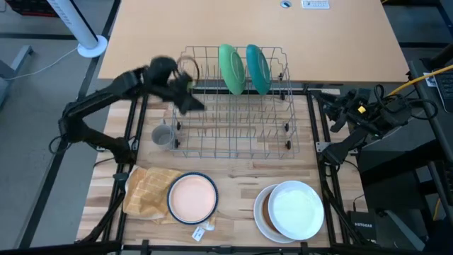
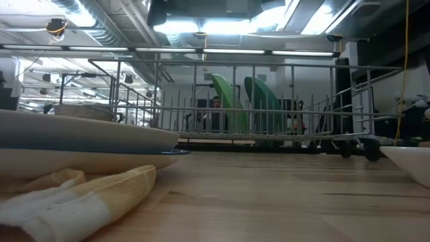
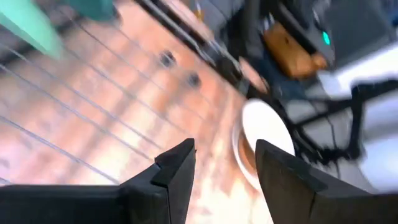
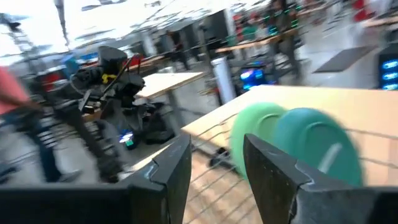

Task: Sort dishes
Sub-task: Put the white plate in the dish rack

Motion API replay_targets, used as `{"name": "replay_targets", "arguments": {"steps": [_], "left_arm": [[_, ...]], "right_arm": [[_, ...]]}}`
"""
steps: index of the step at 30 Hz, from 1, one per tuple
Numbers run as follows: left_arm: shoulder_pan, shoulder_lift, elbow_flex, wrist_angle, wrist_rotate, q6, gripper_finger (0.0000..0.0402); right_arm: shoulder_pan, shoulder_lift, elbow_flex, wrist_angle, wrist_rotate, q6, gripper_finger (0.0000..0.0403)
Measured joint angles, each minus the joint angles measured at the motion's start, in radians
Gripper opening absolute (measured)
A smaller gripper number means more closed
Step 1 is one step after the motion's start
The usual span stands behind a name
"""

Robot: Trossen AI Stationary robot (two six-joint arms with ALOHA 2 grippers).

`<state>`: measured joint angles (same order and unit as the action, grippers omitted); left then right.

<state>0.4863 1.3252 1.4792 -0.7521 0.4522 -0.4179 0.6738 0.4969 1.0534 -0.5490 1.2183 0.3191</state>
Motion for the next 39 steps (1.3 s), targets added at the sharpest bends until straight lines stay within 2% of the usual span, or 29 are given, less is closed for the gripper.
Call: {"name": "replay_targets", "arguments": {"steps": [4, 9, 12, 15, 18, 21, 29, 33, 39], "left_arm": [[-0.201, -0.011, 0.000, -0.059, -0.057, -0.118, 0.0158], [-0.412, 0.023, 0.000, -0.057, -0.157, -0.243, 0.0158], [-0.509, 0.066, 0.000, -0.025, -0.244, -0.322, 0.0158], [-0.595, 0.131, 0.000, 0.077, -0.348, -0.347, 0.0158], [-0.670, 0.217, 0.000, 0.257, -0.394, -0.244, 0.0158], [-0.722, 0.316, 0.000, 0.460, -0.397, -0.085, 0.0158], [-0.754, 0.572, 0.000, 0.874, -0.399, 0.231, 0.0158], [-0.747, 0.661, 0.000, 0.979, -0.399, 0.462, 0.0158], [-0.747, 0.742, 0.000, 0.986, -0.398, 0.749, 0.0158]], "right_arm": [[0.000, 0.029, 0.000, 0.001, -0.092, 0.078, 0.0152], [0.000, 0.117, 0.000, 0.000, -0.215, 0.204, 0.0152], [0.000, 0.190, -0.001, 0.002, -0.305, 0.281, 0.0152], [0.000, 0.261, -0.001, 0.013, -0.398, 0.351, 0.0152], [0.000, 0.322, -0.001, 0.028, -0.483, 0.401, 0.0152], [0.000, 0.376, -0.001, 0.031, -0.530, 0.438, 0.0152], [0.000, 0.423, -0.002, 0.033, -0.531, 0.603, 0.0152], [0.000, 0.423, -0.002, 0.056, -0.493, 0.659, 0.0152], [0.000, 0.423, -0.001, 0.124, -0.485, 0.673, 0.0152]]}}
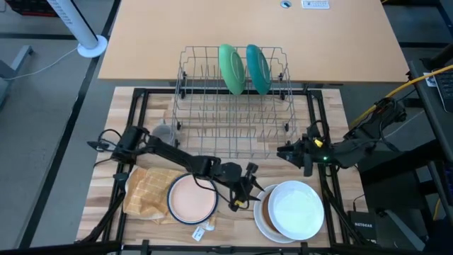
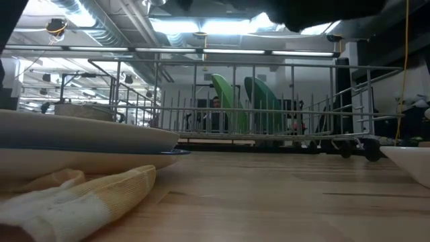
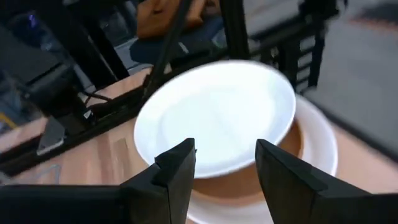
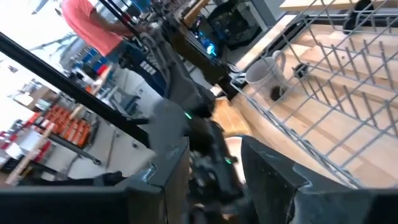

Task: Sort dishes
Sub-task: Put the white plate in the dish rack

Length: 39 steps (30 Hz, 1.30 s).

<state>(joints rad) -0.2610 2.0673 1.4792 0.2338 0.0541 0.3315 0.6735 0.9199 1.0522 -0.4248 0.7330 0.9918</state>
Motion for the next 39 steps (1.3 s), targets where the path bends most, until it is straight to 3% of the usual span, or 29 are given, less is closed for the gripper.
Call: {"name": "replay_targets", "arguments": {"steps": [6, 12, 18, 25, 30, 33, 36, 39], "left_arm": [[-0.001, 0.071, 0.038, 0.037, 0.001, 0.207, 0.0158], [-0.001, 0.145, 0.140, 0.043, 0.001, 0.262, 0.0158], [-0.006, 0.212, 0.230, 0.003, 0.019, 0.275, 0.0151], [-0.031, 0.216, 0.237, -0.059, 0.021, 0.274, 0.0132], [-0.048, 0.216, 0.237, -0.085, 0.020, 0.271, 0.0133], [-0.054, 0.216, 0.237, -0.096, 0.021, 0.271, 0.0133], [-0.054, 0.216, 0.237, -0.097, 0.020, 0.271, 0.0131], [-0.054, 0.216, 0.237, -0.096, 0.020, 0.271, 0.0131]], "right_arm": [[0.000, 0.000, 0.000, 0.092, 0.011, 0.000, 0.0152], [0.000, -0.001, 0.000, 0.142, 0.022, 0.012, 0.0152], [0.000, -0.001, 0.001, 0.140, -0.007, 0.211, 0.0152], [0.000, -0.002, 0.001, -0.054, -0.307, 0.476, 0.0152], [0.001, -0.002, 0.001, -0.384, -0.623, 0.670, 0.0152], [0.001, -0.002, 0.001, -0.570, -0.772, 0.708, 0.0152], [0.001, 0.003, 0.001, -0.757, -0.848, 0.709, 0.0152], [0.001, 0.026, 0.001, -0.902, -0.851, 0.694, 0.0152]]}}
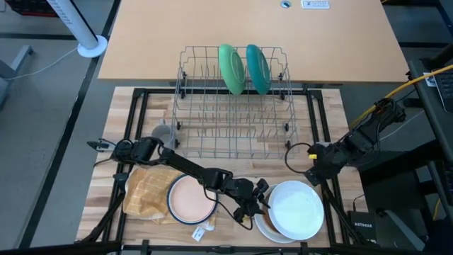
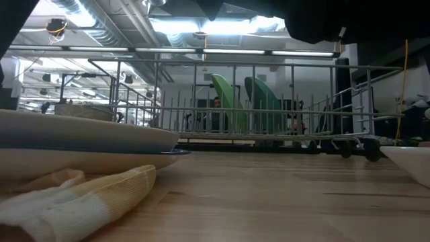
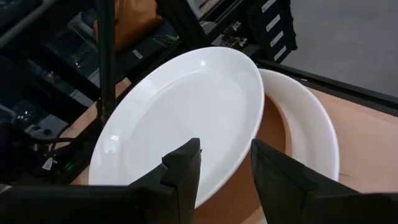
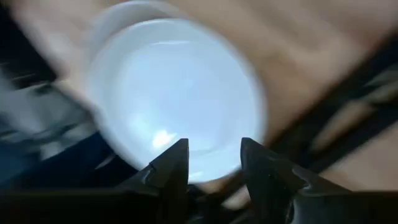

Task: Sort dishes
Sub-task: Put the white plate in the dish rack

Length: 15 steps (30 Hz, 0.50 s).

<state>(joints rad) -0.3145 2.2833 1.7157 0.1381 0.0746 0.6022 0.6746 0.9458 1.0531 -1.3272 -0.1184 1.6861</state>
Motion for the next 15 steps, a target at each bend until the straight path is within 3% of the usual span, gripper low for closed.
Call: {"name": "replay_targets", "arguments": {"steps": [4, 9, 15], "left_arm": [[0.000, 0.000, 0.000, 0.000, 0.000, -0.004, 0.0133], [0.000, 0.000, 0.000, 0.000, 0.000, -0.005, 0.0131], [-0.002, 0.000, 0.000, 0.000, 0.000, -0.008, 0.0131]], "right_arm": [[-0.001, 0.037, 0.000, -0.092, 0.021, -0.066, 0.0152], [-0.001, 0.074, 0.000, -0.097, 0.028, -0.121, 0.0152], [-0.001, 0.116, 0.000, -0.112, 0.109, -0.121, 0.0152]]}}
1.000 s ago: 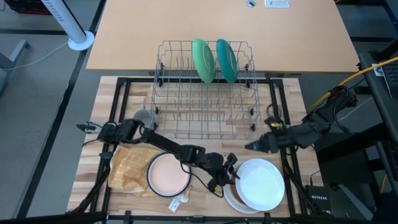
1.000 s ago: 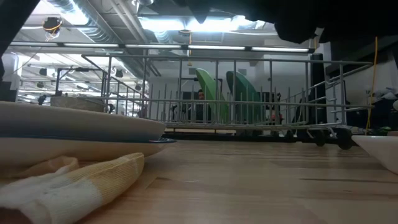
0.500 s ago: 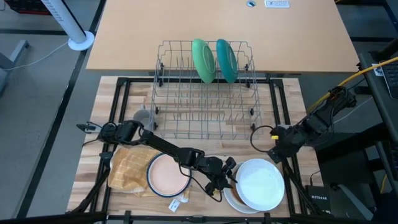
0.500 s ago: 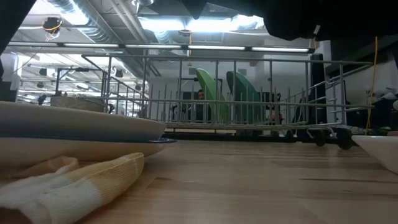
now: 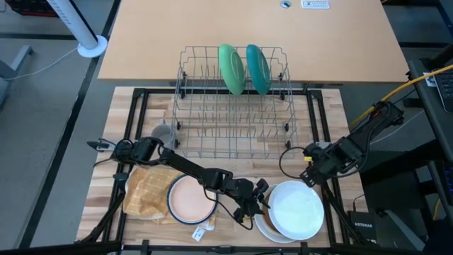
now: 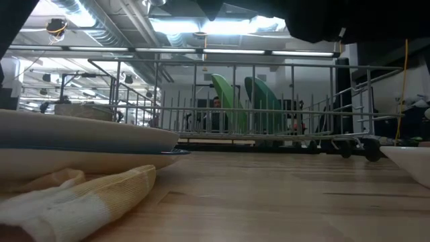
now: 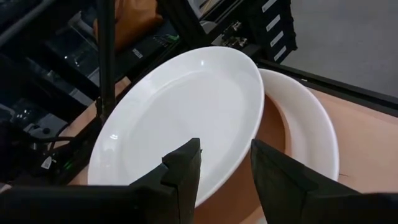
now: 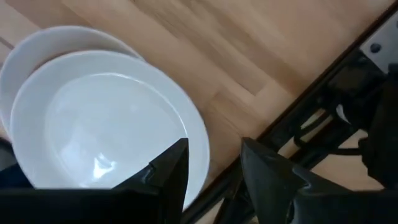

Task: Sort dishes
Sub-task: Put the white plate in the dish rack

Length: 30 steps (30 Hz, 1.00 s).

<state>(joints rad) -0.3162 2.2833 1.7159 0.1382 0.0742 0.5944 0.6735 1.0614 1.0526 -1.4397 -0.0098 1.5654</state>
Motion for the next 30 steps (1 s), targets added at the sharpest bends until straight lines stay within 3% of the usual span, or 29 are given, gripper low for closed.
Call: {"name": "replay_targets", "arguments": {"steps": [12, 19, 30], "left_arm": [[-0.022, 0.000, 0.000, -0.001, 0.000, -0.099, 0.0131], [-0.034, 0.000, 0.000, -0.011, 0.000, -0.099, 0.0131], [-0.040, 0.000, 0.000, -0.032, 0.000, -0.100, 0.0131]], "right_arm": [[0.000, 0.003, -0.246, 0.275, 0.002, 0.005, 0.0152], [0.001, -0.027, -0.403, 0.500, -0.097, 0.000, 0.0152], [0.001, -0.030, -0.438, 0.539, -0.115, -0.035, 0.0152]]}}
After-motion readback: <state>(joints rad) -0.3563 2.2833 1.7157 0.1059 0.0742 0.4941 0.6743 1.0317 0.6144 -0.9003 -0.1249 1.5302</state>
